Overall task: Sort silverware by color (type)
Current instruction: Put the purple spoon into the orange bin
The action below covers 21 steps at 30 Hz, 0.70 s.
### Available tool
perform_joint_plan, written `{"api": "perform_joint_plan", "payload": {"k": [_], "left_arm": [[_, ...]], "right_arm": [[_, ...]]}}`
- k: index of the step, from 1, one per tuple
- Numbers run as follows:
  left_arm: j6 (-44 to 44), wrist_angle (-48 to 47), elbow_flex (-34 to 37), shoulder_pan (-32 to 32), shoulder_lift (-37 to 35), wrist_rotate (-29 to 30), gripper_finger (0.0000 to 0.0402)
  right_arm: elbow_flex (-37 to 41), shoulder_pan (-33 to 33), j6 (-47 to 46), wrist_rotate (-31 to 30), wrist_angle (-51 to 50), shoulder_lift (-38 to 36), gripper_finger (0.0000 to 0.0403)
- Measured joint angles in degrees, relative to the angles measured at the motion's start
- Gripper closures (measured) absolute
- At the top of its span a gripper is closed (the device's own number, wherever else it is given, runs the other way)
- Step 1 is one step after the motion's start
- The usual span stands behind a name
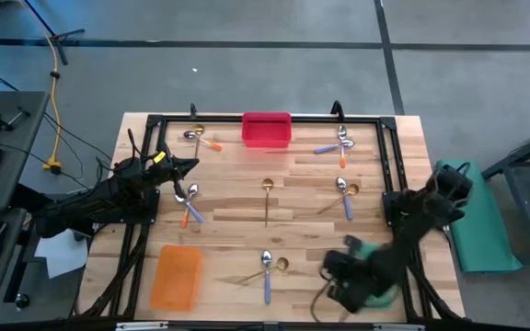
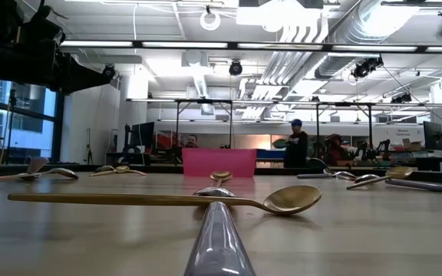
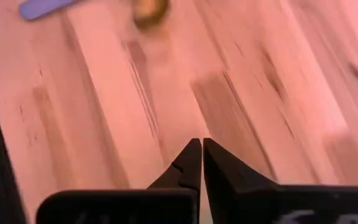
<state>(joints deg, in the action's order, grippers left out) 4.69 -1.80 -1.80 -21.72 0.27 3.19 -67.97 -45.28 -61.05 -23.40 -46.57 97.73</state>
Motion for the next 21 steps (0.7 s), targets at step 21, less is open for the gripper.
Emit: {"api": "perform_joint_plan", "payload": {"k": [21], "left_arm": [[-15.3,8.3,0.0,0.0,1.1,-6.5,0.0402]], "right_arm": [[33.0,44.3,70.4,40.3,97.1,0.0,0.0403]]}}
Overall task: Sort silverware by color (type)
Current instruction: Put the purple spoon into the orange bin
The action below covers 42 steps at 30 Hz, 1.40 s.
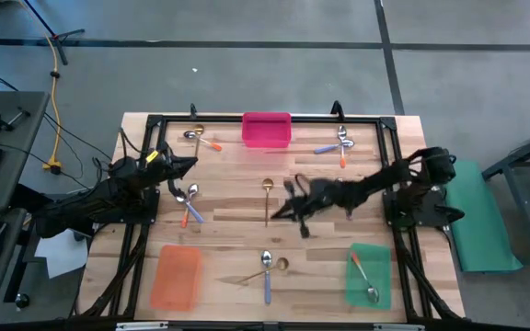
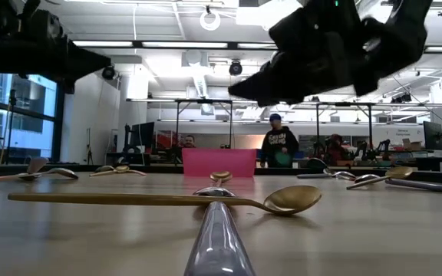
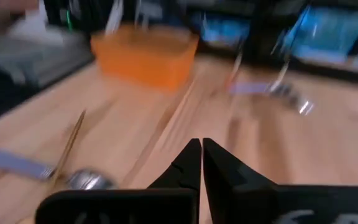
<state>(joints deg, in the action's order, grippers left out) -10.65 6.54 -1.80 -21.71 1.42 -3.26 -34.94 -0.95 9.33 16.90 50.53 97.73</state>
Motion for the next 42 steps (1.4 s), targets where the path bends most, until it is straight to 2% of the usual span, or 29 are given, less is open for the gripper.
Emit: {"api": "perform_joint_plan", "payload": {"k": [3,6,10,14,17,22,31,36,42], "left_arm": [[-3.5,1.9,0.0,0.0,2.9,-4.4,0.0402],[-4.8,1.3,0.0,0.0,7.6,-5.2,0.0402],[-6.7,1.3,-0.7,0.3,15.9,-5.9,0.0402],[-6.8,1.3,-3.6,1.9,24.6,-9.4,0.0402],[-6.8,1.0,-7.2,4.0,30.7,-11.5,0.0402],[-4.4,-3.9,-14.8,9.0,39.0,-11.5,0.0398],[2.2,-25.1,-27.1,19.2,47.8,-9.4,0.0362],[5.1,-33.6,-29.8,25.4,50.2,-5.2,0.0337],[4.7,-34.9,-29.9,32.3,53.3,-4.9,0.0301]], "right_arm": [[2.0,5.2,-0.1,5.5,7.8,0.0,0.0403],[1.8,9.9,-1.8,9.7,8.8,0.0,0.0403],[0.9,14.8,-3.4,11.3,8.9,0.0,0.0403],[0.4,17.7,-5.4,13.7,10.1,0.0,0.0403],[0.4,18.2,-6.1,13.7,10.1,0.0,0.0403],[0.4,17.0,-5.9,13.8,9.7,0.0,0.0403],[0.4,15.4,-5.9,13.8,8.2,0.0,0.0403],[0.4,15.2,-5.9,13.8,7.1,0.0,0.0403],[0.4,15.2,-6.0,13.7,6.5,0.0,0.0403]]}}
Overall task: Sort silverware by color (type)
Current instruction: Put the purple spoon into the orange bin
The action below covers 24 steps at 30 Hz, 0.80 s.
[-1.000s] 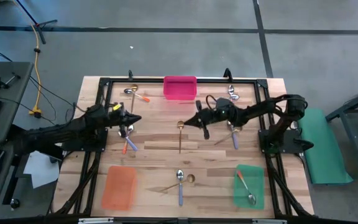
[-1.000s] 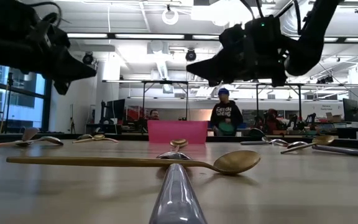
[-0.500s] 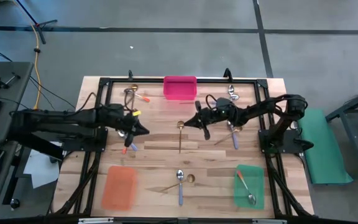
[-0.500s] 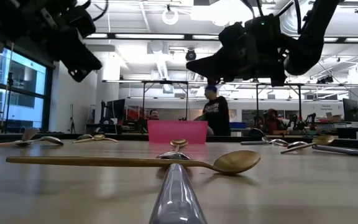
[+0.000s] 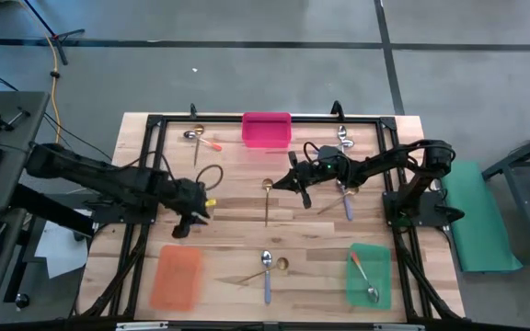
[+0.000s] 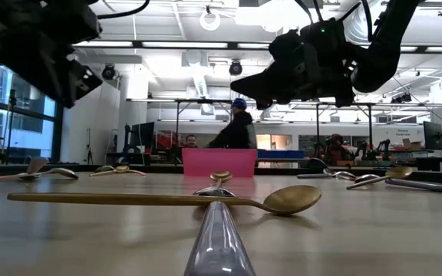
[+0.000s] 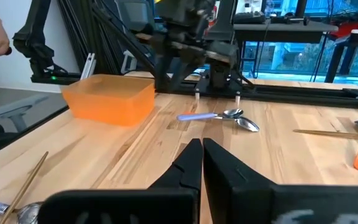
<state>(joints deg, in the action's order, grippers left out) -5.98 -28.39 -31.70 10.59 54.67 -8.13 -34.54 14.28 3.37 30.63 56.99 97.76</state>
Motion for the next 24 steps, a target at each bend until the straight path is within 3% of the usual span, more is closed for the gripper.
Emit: {"api": "perform_joint_plan", "payload": {"k": [6,14,24], "left_arm": [[-1.5,-1.6,0.0,4.7,4.0,3.6,0.0262],[-1.9,-5.0,-0.3,5.4,10.2,5.3,0.0218],[5.8,-10.2,-4.8,5.3,19.0,11.9,0.0208]], "right_arm": [[0.0,-0.2,-0.4,-0.1,-0.2,0.0,0.0403],[0.0,-0.9,-0.4,-0.2,-0.2,0.0,0.0403],[0.0,-0.9,-0.4,-0.4,-1.2,0.0,0.0403]]}}
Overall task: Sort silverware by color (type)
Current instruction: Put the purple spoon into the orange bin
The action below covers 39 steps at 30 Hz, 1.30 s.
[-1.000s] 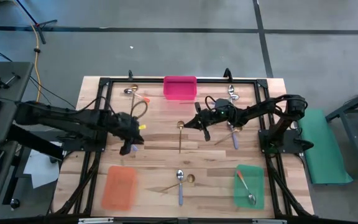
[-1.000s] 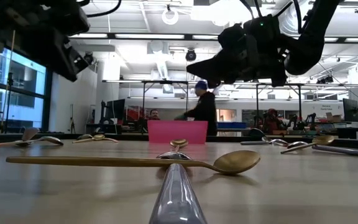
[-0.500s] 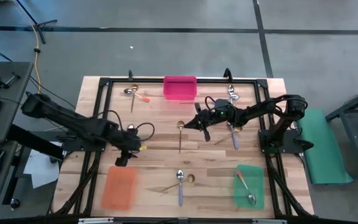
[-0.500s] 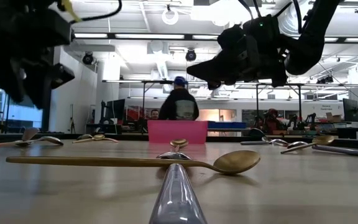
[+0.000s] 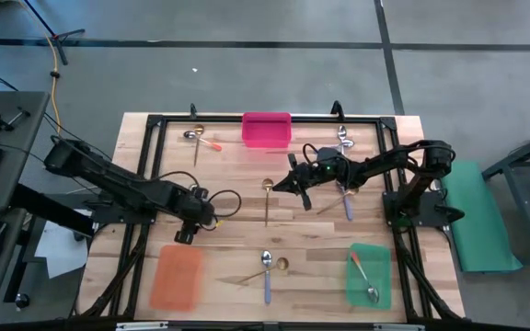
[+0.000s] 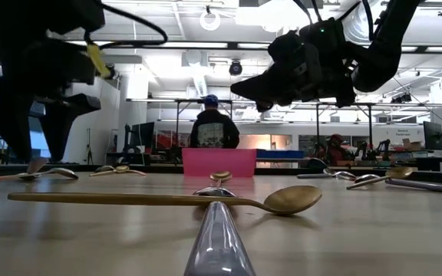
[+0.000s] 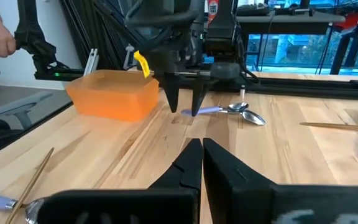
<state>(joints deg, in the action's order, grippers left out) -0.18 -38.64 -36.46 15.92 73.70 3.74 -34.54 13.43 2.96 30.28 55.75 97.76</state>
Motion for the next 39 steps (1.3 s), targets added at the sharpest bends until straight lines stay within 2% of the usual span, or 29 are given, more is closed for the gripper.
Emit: {"api": "perform_joint_plan", "payload": {"k": [8,11,14,22,24,29,34,39], "left_arm": [[1.9,-1.5,-0.7,0.0,6.2,1.2,0.0209],[2.2,-1.5,-0.7,-0.1,8.0,1.9,0.0223],[3.4,-1.3,-0.7,-0.1,8.9,1.8,0.0253],[6.5,-1.3,-0.7,0.0,8.9,1.8,0.0371],[7.2,-1.2,-0.7,-0.1,8.9,2.1,0.0389],[8.1,-2.8,-2.9,0.1,9.0,3.4,0.0386],[8.9,-11.9,-10.5,1.7,8.9,8.5,0.0391],[7.8,-13.7,-18.2,6.4,8.9,8.6,0.0391]], "right_arm": [[0.0,0.0,0.0,0.0,-0.2,0.0,0.0403],[0.0,0.0,0.0,0.0,-0.2,0.0,0.0403],[0.0,0.0,0.0,0.0,-0.3,0.0,0.0403],[0.0,0.0,0.0,0.0,-0.3,0.0,0.0403],[0.0,0.0,0.0,0.0,-0.3,0.0,0.0403],[0.0,0.0,0.0,0.0,-0.3,0.0,0.0403],[0.0,0.0,0.0,0.0,-0.4,0.0,0.0403],[0.0,0.0,0.0,0.0,-0.9,0.0,0.0403]]}}
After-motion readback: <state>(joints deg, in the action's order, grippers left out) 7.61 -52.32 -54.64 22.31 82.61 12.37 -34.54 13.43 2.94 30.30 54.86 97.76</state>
